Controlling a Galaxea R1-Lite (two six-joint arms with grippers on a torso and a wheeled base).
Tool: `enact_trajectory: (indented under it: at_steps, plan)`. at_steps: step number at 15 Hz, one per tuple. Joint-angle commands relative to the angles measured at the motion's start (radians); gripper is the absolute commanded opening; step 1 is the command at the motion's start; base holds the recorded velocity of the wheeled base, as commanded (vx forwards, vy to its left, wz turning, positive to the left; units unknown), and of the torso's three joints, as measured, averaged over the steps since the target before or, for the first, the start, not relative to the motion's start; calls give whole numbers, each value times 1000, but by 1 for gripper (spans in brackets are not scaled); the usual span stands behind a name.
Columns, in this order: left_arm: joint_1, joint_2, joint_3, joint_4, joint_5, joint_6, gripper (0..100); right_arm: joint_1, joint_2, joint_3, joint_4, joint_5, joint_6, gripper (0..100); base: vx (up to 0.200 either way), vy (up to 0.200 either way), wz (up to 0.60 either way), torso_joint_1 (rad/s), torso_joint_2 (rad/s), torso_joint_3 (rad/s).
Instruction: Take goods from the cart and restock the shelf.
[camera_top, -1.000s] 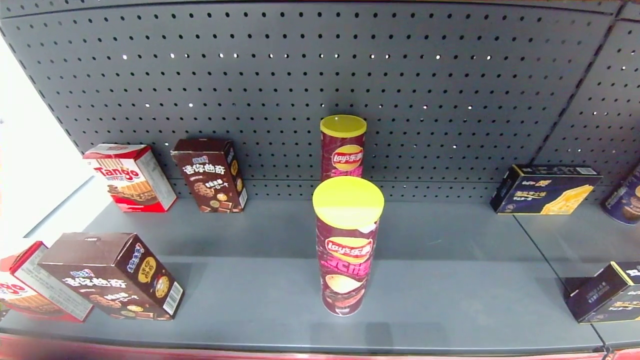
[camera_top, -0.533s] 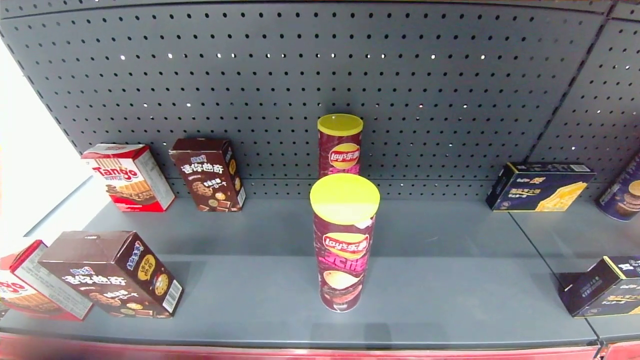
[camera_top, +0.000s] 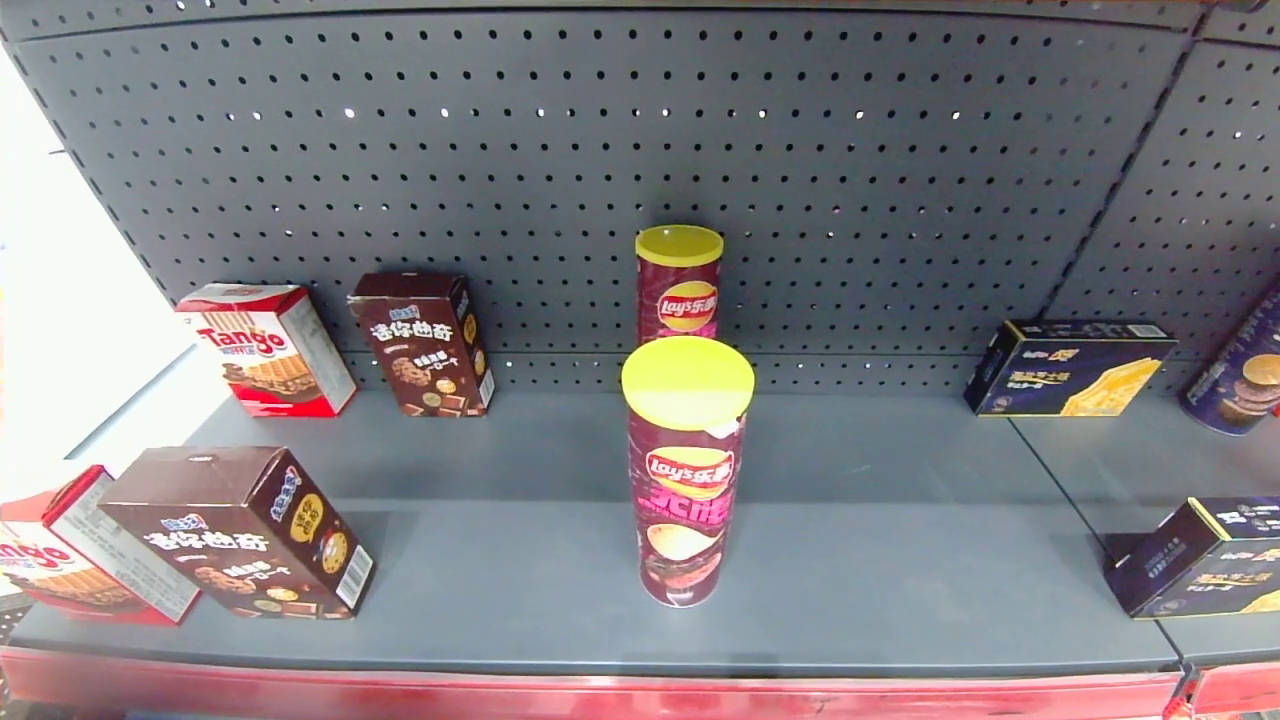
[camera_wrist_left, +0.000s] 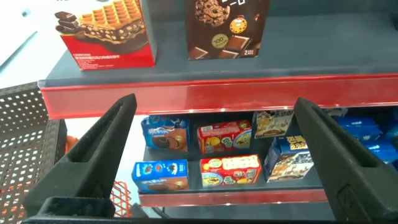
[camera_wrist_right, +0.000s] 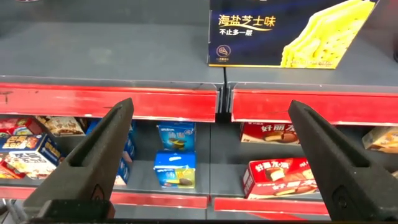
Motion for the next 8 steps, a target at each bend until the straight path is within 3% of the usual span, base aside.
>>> enact_trajectory:
  at_steps: [1, 8]
  plan:
    - [0, 0, 1, 0, 0, 0, 100, 0, 1, 0, 0, 0, 0, 100, 0, 0, 0, 0, 0, 0]
    - [0, 0, -1, 0, 0, 0, 100, 0, 1, 0, 0, 0, 0, 100, 0, 0, 0, 0, 0, 0]
